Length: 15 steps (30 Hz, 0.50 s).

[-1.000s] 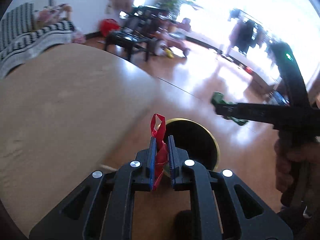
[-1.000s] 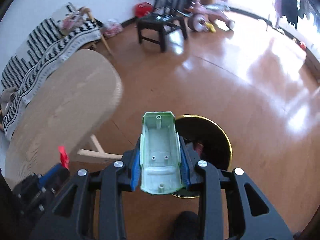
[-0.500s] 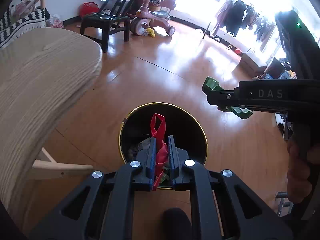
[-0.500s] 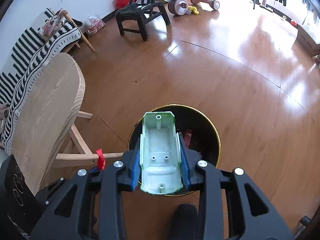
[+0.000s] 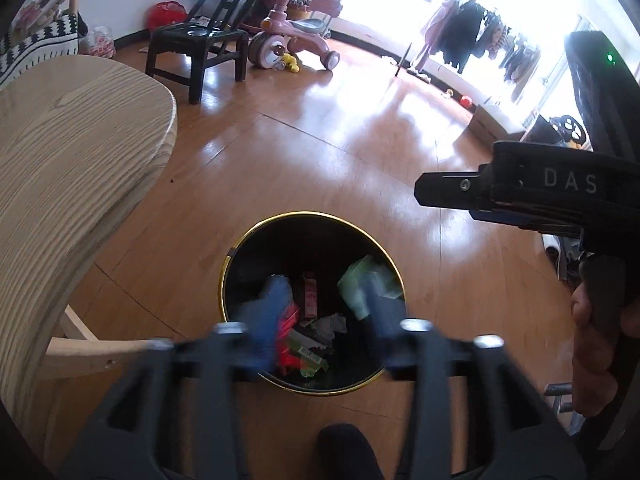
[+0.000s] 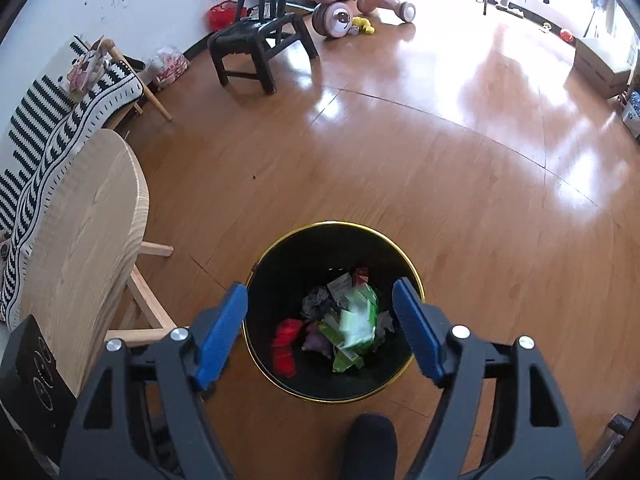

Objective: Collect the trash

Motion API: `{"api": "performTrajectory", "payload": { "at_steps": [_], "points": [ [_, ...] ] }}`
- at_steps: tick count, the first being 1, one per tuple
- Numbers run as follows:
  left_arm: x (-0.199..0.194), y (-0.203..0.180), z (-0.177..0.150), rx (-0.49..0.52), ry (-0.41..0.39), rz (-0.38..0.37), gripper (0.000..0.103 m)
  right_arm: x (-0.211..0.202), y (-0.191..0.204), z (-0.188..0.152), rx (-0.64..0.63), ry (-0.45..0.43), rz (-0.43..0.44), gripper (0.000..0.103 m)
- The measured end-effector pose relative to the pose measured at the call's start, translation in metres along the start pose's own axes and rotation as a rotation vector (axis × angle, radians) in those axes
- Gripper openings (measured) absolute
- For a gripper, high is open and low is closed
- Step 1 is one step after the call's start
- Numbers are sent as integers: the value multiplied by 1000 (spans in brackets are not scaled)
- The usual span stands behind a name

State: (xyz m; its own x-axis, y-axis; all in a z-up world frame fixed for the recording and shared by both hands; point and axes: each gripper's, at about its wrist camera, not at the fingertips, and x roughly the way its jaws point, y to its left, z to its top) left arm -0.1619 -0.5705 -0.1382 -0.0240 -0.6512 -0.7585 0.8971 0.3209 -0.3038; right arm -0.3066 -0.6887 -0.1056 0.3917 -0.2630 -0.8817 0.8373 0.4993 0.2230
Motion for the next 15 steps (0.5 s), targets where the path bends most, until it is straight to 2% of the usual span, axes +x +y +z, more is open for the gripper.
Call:
{"api": "performTrajectory", "payload": {
  "at_steps": [4,5,7,9,10,13,15],
  "points": [
    [-14,0,-1,-7,-23,-2,70,-7,6,5,7,-24,9,77],
    [-26,1,-1,-8,-40,7,76,-10,11,6,2,-38,12,78],
    [-44,5,-1,-9,-66,27,80,-20,27,7,-32,-79,8,83],
    [-75,16,-2,-13,-102,82,88,-32,55,5,-99,-128,12,85],
    [-96,25,-4,-18,-131,135,90,-36,67,4,-127,-145,20,85],
    [-146,56,-14,-58,-193,238,93,-51,118,-7,-216,-190,82,87],
    [-185,86,-26,-123,-218,342,93,-60,156,-19,-286,-210,126,88]
  ]
}}
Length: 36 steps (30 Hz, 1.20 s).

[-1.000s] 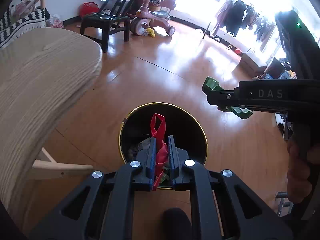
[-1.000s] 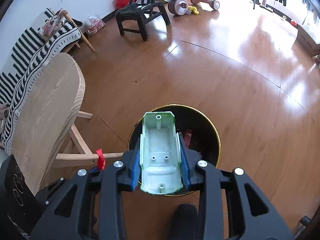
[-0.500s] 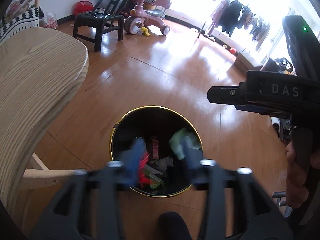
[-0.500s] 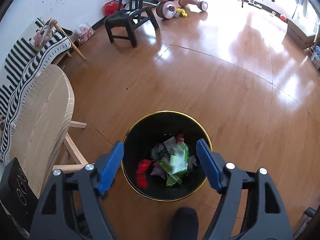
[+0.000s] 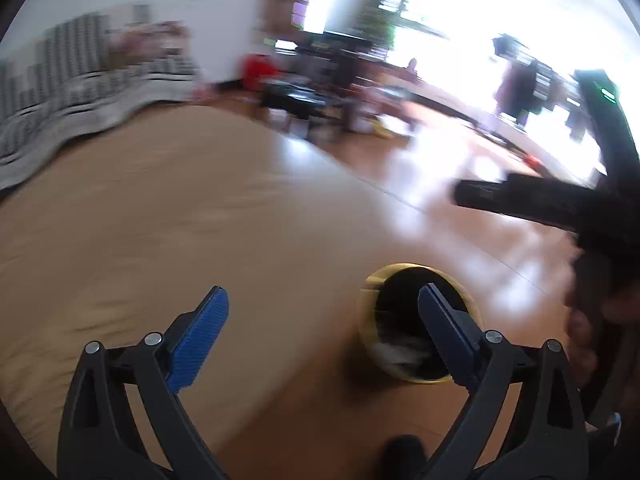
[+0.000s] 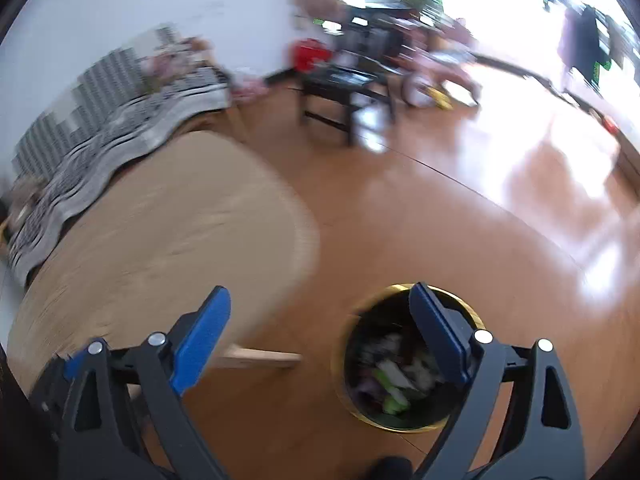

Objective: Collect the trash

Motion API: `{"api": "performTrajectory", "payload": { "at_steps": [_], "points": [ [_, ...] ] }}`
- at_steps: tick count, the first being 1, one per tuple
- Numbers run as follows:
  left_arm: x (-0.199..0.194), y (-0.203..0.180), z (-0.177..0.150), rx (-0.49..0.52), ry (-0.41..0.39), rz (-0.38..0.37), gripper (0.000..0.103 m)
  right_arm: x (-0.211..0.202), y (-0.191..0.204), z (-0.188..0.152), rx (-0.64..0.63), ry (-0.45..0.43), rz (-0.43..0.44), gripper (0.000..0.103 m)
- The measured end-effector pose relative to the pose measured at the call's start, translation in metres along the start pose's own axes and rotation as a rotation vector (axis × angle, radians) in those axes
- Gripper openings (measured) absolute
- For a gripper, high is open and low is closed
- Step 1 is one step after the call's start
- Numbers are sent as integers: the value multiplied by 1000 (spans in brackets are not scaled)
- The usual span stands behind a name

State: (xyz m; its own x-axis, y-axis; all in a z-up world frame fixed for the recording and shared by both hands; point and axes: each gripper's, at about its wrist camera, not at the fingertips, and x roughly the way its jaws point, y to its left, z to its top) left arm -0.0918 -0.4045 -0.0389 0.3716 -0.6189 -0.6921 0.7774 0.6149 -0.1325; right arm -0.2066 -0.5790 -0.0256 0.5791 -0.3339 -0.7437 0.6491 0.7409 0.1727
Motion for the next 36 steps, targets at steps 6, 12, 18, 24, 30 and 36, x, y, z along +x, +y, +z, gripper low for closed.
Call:
{"api": "performTrajectory", "payload": {
  "at_steps": [6,12,18,24,30,36],
  "points": [
    [-84,119,-32,-139,-2,274,93,-12,150,-16,-230,-19,195,93],
    [-168,208,-72,-294,-10,490,94,-22,286,-64,-457,20,355,93],
    [-228,264,-111,-462,-35,578,94,-23,368,-100,-570,46,428,94],
    [-243,288,-127,-462,-32,632,94,-6,408,-113,-580,73,435,94],
    [-241,301,-125,-455,-40,648,94,-4,409,-121,-583,74,423,94],
    [-236,301,-122,-464,-39,641,94,-2,397,-116,-575,68,411,95]
  ]
}}
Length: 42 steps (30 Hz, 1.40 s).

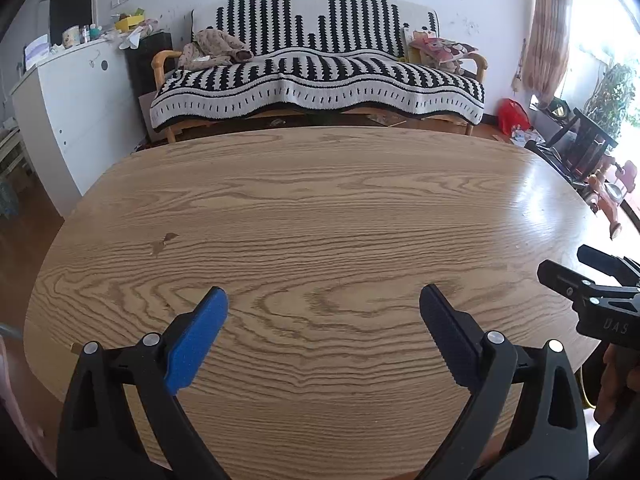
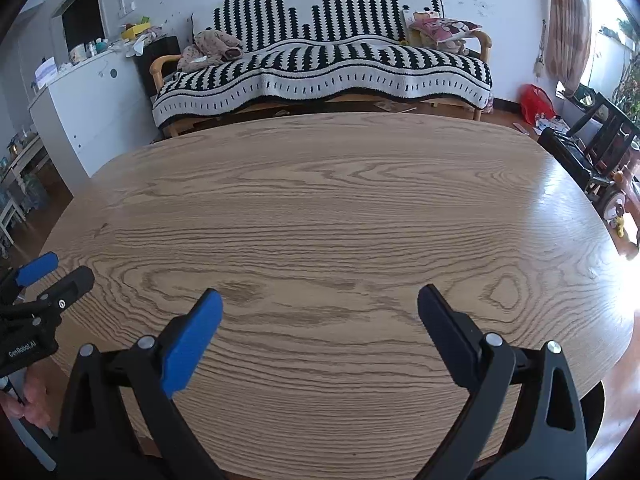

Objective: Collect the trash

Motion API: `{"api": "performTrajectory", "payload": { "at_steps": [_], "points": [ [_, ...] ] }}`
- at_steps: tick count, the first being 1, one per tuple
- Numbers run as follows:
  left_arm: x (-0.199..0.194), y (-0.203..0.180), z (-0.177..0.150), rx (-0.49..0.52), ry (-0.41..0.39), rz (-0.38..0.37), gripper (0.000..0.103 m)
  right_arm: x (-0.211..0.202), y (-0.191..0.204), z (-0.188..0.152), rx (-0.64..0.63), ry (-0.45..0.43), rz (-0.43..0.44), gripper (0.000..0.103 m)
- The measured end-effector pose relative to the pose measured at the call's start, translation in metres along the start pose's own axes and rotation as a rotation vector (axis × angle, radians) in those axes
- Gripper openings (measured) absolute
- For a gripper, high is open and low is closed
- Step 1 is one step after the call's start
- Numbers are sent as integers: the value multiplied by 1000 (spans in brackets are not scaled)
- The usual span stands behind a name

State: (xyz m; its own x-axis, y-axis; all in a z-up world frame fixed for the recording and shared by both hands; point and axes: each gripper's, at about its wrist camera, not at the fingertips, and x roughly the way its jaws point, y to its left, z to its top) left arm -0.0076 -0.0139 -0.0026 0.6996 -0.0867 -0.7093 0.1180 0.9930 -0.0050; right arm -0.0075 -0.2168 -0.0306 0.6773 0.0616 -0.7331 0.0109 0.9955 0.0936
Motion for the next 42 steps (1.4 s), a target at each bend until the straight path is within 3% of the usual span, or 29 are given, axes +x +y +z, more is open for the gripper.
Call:
{"api": "performTrajectory", "payload": {
  "at_steps": [42],
  "points": [
    [13,-13,-6,40,33,40,96,-11,-24,-7,10,1,-35,96]
  ]
}}
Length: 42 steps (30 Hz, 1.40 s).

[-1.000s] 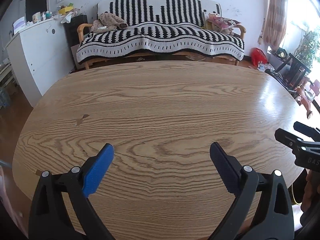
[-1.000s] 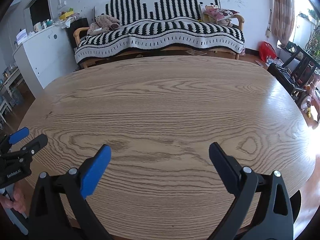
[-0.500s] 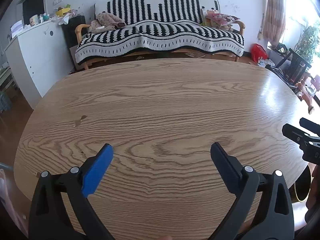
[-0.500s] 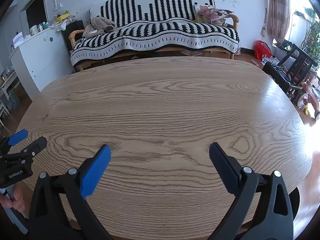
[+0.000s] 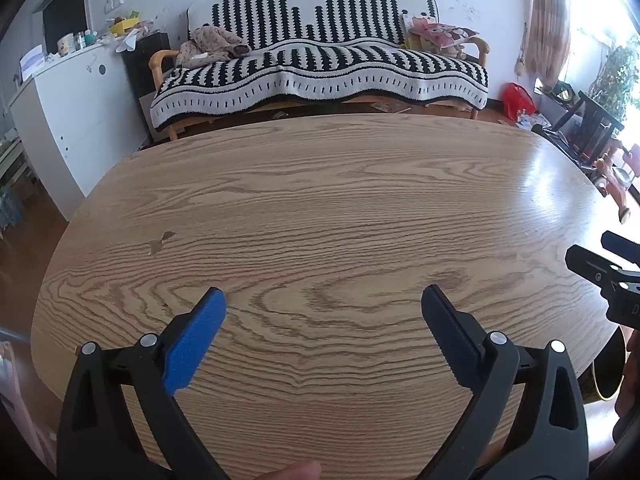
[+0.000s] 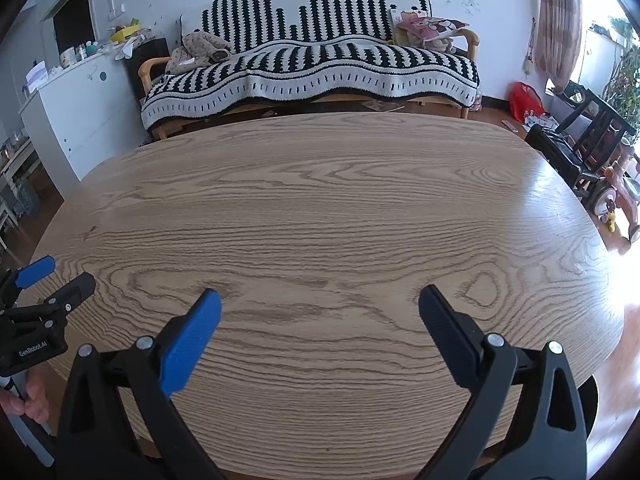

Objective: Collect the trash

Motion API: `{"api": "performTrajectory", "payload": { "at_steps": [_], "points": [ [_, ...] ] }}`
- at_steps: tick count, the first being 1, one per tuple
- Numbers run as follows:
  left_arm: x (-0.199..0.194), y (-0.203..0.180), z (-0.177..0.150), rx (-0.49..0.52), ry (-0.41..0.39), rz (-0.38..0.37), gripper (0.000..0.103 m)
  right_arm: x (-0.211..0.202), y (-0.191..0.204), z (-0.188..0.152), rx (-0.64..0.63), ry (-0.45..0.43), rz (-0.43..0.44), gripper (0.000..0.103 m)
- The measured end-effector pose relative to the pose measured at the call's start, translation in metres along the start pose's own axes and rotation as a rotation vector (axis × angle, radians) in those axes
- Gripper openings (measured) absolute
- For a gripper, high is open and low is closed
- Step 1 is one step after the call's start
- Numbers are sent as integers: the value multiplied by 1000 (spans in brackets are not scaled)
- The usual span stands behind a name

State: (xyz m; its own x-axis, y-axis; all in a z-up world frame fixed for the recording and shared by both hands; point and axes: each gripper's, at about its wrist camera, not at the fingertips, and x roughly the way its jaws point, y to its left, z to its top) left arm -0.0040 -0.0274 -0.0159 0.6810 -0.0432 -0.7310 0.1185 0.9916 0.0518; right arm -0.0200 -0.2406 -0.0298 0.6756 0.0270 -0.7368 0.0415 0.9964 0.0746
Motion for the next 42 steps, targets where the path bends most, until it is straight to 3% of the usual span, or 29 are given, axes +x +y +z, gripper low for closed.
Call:
{"api": "performTrajectory", "payload": {
  "at_steps": [42],
  "points": [
    [-2,-11,-2,43,11,15,96,0,-3,-1,9,-4,-8,96]
  ]
}}
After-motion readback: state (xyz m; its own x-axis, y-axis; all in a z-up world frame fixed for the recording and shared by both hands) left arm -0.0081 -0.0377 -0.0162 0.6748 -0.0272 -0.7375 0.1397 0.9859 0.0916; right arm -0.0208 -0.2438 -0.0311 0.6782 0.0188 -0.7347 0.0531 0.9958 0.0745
